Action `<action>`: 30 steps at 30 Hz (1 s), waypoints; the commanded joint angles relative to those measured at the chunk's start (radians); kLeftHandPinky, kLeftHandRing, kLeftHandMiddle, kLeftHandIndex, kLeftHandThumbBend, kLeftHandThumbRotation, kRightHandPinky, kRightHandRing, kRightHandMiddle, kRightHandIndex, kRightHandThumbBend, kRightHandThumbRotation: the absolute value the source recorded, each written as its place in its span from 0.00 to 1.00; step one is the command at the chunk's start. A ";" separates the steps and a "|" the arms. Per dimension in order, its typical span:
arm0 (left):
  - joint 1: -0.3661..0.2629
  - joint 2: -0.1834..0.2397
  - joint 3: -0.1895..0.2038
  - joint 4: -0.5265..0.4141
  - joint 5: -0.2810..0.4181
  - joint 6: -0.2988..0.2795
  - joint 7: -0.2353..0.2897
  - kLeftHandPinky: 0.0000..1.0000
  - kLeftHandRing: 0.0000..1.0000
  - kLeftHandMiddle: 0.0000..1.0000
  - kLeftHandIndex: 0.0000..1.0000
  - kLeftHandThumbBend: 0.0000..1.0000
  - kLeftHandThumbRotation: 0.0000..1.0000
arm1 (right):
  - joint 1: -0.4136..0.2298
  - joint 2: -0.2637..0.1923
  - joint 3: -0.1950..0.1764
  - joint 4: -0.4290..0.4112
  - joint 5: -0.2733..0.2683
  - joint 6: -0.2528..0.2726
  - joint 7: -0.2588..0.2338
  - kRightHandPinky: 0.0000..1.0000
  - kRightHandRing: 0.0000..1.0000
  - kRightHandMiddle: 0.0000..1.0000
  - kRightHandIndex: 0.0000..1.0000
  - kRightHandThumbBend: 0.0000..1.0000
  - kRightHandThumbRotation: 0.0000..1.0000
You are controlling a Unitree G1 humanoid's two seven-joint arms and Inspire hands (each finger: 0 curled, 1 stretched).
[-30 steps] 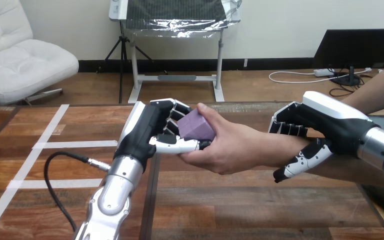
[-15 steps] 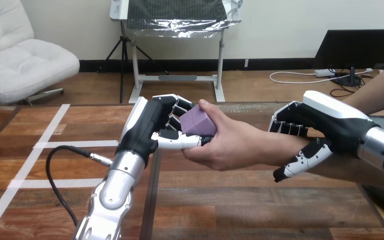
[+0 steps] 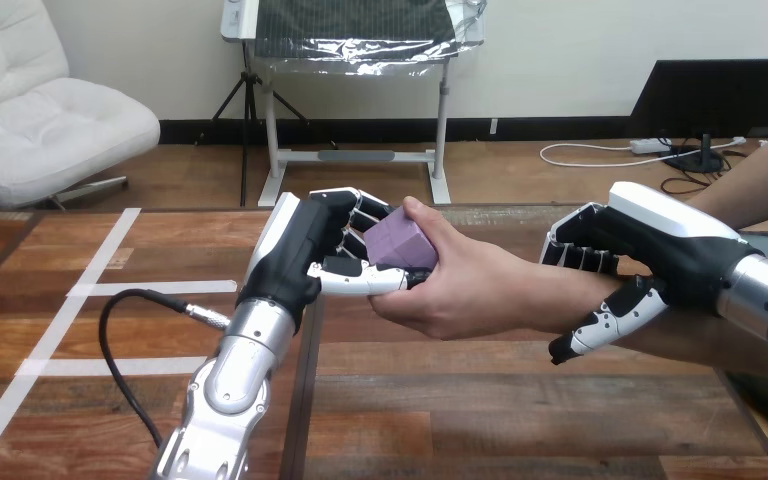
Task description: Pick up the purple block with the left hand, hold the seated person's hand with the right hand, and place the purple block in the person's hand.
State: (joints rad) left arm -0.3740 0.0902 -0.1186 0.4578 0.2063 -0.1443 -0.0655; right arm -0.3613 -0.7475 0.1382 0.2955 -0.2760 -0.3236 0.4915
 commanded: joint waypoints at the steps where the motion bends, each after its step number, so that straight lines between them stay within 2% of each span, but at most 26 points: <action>1: -0.091 -0.055 -0.053 -0.021 0.007 0.002 -0.021 0.30 0.37 0.42 0.45 0.71 0.00 | 0.011 0.066 0.012 0.003 0.031 -0.007 0.001 0.35 0.40 0.44 0.47 0.84 0.10; 17: -0.075 -0.051 -0.045 -0.026 -0.002 -0.009 -0.035 0.31 0.37 0.41 0.45 0.70 0.00 | 0.023 0.065 0.001 0.007 0.038 -0.010 -0.001 0.36 0.41 0.44 0.48 0.84 0.08; 23: -0.063 -0.046 -0.039 -0.036 -0.010 -0.006 -0.041 0.31 0.39 0.43 0.47 0.67 0.00 | 0.030 0.066 -0.005 0.006 0.042 -0.013 0.000 0.37 0.41 0.45 0.48 0.83 0.08; 26: -0.056 -0.043 -0.034 -0.042 -0.021 0.000 -0.050 0.34 0.42 0.47 0.49 0.63 0.05 | 0.033 0.066 -0.008 0.006 0.043 -0.015 0.000 0.37 0.41 0.45 0.48 0.83 0.08; 27: -0.054 -0.042 -0.032 -0.043 -0.025 0.001 -0.053 0.36 0.44 0.49 0.51 0.61 0.10 | 0.034 0.066 -0.009 0.006 0.043 -0.014 0.001 0.37 0.41 0.45 0.48 0.83 0.08; 28: -0.053 -0.042 -0.031 -0.044 -0.028 0.001 -0.055 0.39 0.47 0.52 0.54 0.58 0.20 | 0.034 0.066 -0.009 0.006 0.043 -0.015 0.001 0.37 0.41 0.45 0.49 0.83 0.08; 30: -0.048 -0.041 -0.027 -0.046 -0.036 0.002 -0.057 0.42 0.50 0.54 0.56 0.57 0.29 | 0.034 0.067 -0.010 0.010 0.043 -0.017 0.001 0.37 0.41 0.45 0.49 0.83 0.08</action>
State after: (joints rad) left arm -0.3768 0.0752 -0.1167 0.4521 0.1812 -0.1408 -0.0908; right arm -0.3445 -0.7477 0.1154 0.2955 -0.2757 -0.3173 0.4915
